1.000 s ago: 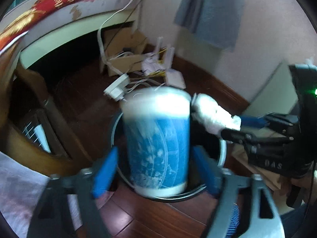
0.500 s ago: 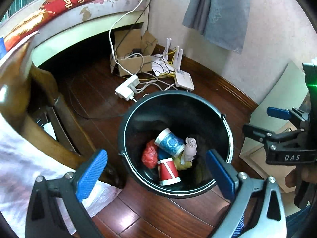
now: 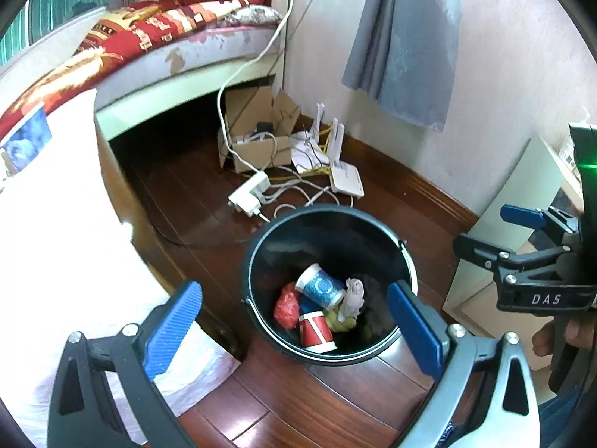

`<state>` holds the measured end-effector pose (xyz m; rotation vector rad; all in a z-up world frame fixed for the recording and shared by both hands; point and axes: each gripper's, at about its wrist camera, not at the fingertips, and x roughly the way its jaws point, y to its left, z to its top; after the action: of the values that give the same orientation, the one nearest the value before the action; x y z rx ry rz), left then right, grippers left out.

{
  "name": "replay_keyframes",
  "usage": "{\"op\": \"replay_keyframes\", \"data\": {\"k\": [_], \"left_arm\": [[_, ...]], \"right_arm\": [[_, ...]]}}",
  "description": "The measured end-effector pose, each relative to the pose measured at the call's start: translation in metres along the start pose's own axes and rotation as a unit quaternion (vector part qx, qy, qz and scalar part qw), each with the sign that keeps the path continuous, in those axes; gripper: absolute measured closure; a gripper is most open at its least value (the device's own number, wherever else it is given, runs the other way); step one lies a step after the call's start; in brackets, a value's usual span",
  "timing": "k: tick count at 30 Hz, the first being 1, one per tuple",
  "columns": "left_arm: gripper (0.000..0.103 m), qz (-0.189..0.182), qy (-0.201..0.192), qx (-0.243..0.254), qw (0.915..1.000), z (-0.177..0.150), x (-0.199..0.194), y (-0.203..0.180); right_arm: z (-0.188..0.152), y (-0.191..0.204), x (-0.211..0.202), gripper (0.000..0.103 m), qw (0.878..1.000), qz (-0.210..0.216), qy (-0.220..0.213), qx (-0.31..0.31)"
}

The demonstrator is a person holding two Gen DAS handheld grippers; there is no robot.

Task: Collect trash
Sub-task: 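Move both tools back toward the trash on the bed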

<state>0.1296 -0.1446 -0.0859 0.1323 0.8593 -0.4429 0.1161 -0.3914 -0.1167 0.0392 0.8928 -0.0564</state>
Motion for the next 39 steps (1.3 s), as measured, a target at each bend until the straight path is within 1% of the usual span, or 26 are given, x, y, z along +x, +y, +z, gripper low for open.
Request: {"op": "replay_keyframes", "data": {"k": [6, 12, 23, 32, 39], "left_arm": [[0.003, 0.012, -0.026, -0.003, 0.9996, 0.006, -0.029, 0.006], [0.003, 0.029, -0.044, -0.014, 0.9985, 0.009, -0.051, 0.021], [0.002, 0.059, -0.075, -0.034, 0.9948, 0.011, -0.087, 0.052], [0.002, 0.082, -0.091, -0.07, 0.99, 0.002, -0.107, 0.095], [0.003, 0.119, -0.099, -0.103, 0.9825, -0.015, -0.126, 0.142]], "right_arm": [[0.015, 0.015, -0.03, 0.0, 0.999, 0.006, -0.038, -0.01], [0.026, 0.038, -0.046, 0.0, 0.998, 0.017, -0.057, -0.029], [0.045, 0.08, -0.055, 0.0, 0.995, 0.042, -0.081, -0.051], [0.067, 0.136, -0.058, 0.0, 0.989, 0.078, -0.1, -0.078], [0.078, 0.181, -0.056, 0.0, 0.983, 0.112, -0.107, -0.099]]}}
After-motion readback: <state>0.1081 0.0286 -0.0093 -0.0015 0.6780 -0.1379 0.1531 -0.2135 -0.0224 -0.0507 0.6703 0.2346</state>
